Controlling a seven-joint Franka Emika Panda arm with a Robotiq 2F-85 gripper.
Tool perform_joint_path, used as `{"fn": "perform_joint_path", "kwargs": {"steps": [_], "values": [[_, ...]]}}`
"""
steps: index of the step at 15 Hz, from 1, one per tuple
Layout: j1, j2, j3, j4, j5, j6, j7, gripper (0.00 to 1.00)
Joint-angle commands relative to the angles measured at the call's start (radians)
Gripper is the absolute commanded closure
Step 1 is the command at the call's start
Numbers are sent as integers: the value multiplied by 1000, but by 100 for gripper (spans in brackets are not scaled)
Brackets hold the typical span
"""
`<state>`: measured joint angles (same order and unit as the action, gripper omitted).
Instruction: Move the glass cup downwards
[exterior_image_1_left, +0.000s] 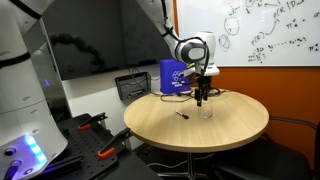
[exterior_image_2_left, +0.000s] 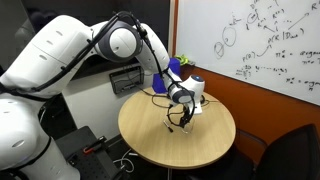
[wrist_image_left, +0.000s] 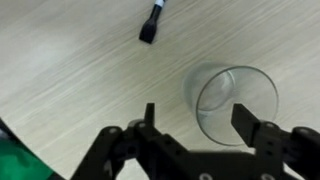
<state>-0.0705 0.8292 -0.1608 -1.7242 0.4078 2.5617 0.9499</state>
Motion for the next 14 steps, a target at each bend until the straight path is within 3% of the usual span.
{"fn": "perform_joint_path", "kwargs": {"steps": [1, 8, 14], "values": [[-1, 30, 1, 44, 5, -28, 8, 47], [16, 45, -4, 36, -2, 1, 4, 99], [41, 6, -10, -25, -22, 32, -18, 99]]}}
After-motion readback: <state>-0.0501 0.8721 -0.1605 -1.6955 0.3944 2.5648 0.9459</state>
